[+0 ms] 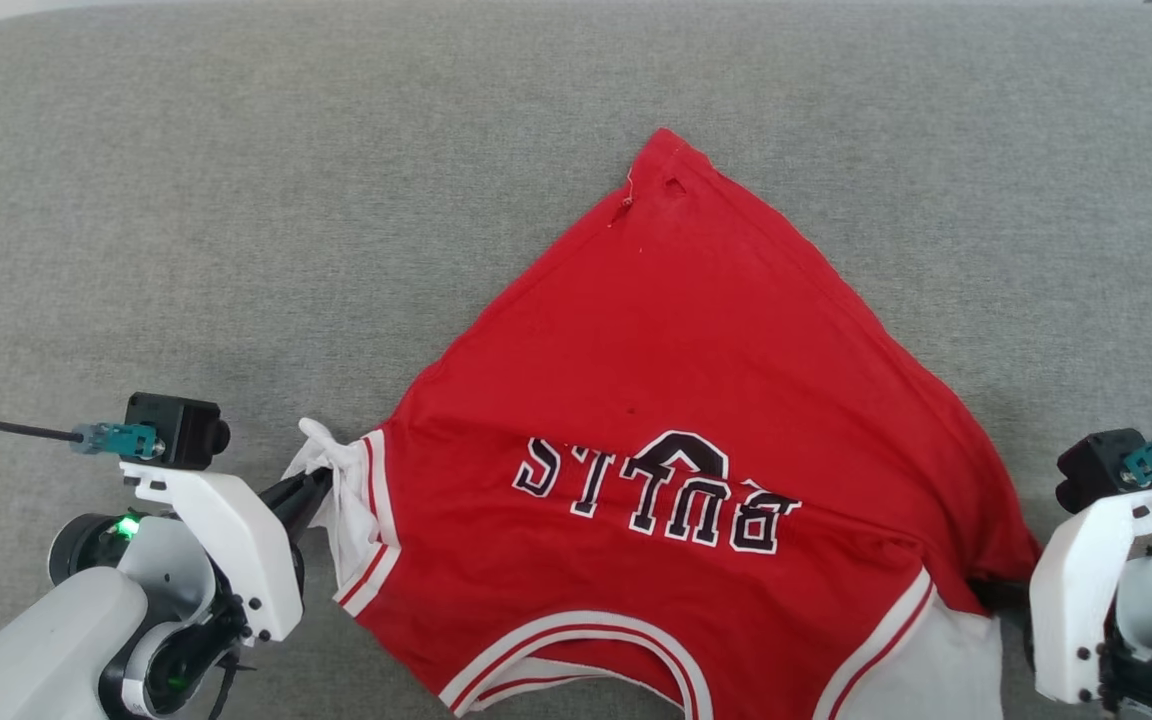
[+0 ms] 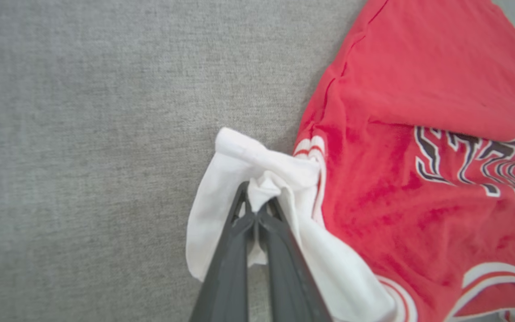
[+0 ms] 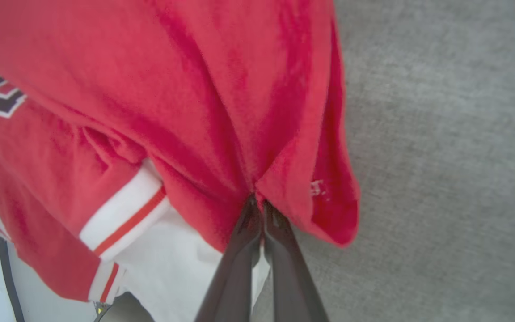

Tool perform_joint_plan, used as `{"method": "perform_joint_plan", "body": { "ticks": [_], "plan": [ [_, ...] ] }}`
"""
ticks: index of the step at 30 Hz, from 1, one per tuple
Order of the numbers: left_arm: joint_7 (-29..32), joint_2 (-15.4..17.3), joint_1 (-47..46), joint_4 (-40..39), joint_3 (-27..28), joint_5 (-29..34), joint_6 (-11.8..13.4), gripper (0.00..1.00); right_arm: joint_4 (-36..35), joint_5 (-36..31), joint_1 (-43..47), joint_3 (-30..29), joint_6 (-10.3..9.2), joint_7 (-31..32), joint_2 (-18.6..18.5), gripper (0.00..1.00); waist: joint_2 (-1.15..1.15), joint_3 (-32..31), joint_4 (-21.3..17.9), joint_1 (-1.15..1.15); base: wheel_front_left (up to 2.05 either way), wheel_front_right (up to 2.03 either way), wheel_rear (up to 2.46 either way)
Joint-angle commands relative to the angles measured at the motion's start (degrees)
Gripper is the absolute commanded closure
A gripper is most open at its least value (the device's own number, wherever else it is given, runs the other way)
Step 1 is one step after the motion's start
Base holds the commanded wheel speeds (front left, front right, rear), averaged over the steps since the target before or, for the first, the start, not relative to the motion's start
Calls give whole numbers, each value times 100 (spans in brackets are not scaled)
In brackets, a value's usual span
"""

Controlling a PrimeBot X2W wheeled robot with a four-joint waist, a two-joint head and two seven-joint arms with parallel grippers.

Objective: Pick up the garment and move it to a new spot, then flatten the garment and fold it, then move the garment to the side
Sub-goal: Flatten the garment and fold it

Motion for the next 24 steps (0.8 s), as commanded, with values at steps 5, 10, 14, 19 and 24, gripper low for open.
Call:
{"method": "perform_joint_plan", "body": {
  "ticks": [5,10,14,19,24],
  "plan": [
    [-24,-27,-15,76,18,4,-15,100,630,-387,8,-86,-20,-523,326,0,0,-28,-6,0,0,0,0],
    [-58,-14,108,86,3,-22,7,100,251,-426,45,-284,-23,-504,231,0,0,-150,-22,0,0,0,0],
    [-74,5,150,30,-12,-19,43,100,-494,-279,104,-516,-1,-387,277,0,0,-228,-4,0,0,0,0],
    [-61,-26,167,-69,-47,21,77,100,-1360,-347,-2,-897,-1,-325,341,0,0,-254,131,0,0,0,0],
    [-42,-140,47,-128,-108,110,76,100,-1634,-529,-533,-843,-1,-597,264,0,0,-205,368,0,0,0,0]
  ]
}}
